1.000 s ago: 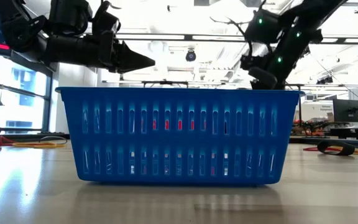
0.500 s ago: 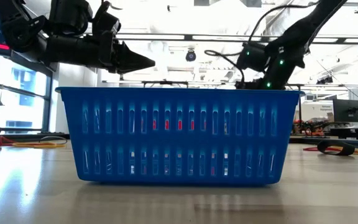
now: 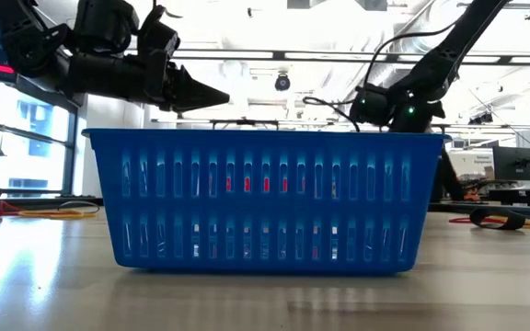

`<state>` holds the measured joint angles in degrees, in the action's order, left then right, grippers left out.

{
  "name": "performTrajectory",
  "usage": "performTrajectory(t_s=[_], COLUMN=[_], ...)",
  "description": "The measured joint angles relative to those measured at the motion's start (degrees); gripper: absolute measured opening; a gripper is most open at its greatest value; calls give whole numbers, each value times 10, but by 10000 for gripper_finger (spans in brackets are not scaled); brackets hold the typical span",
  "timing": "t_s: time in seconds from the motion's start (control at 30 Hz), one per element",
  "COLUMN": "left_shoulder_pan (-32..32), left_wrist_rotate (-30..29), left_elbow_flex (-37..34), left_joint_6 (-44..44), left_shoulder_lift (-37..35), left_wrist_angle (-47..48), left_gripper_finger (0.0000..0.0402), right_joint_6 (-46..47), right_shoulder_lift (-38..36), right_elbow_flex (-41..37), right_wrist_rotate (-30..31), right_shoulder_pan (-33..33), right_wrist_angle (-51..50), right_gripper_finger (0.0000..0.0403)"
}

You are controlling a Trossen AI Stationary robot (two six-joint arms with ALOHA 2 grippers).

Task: Sort rubber bands into baskets
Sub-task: Put the yellow rubber band into the green bin

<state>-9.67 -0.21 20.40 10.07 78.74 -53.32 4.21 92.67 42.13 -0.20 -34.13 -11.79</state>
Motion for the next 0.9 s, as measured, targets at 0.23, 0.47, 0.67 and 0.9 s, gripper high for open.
performTrajectory(t_s=[0.23, 0.47, 0.67, 0.9], left_shoulder_pan=[0, 0, 0, 0], left_wrist_rotate=[0, 0, 0, 0], left_elbow_flex=[0, 0, 0, 1], left_joint_6=[0, 0, -4, -5], left_shoulder_lift=[0, 0, 0, 0], left_wrist_angle=[1, 1, 1, -2], left_gripper_finger=[0, 0, 0, 0], right_joint_6=[-2, -23, -30, -33], right_shoulder_lift=[13, 14, 3, -38], right_elbow_flex=[1, 1, 28, 85], right_wrist_rotate=[-3, 2, 6, 18], right_shoulder_pan=[0, 0, 9, 43], right_wrist_angle=[18, 32, 21, 10], right_gripper_finger=[108, 9, 3, 1])
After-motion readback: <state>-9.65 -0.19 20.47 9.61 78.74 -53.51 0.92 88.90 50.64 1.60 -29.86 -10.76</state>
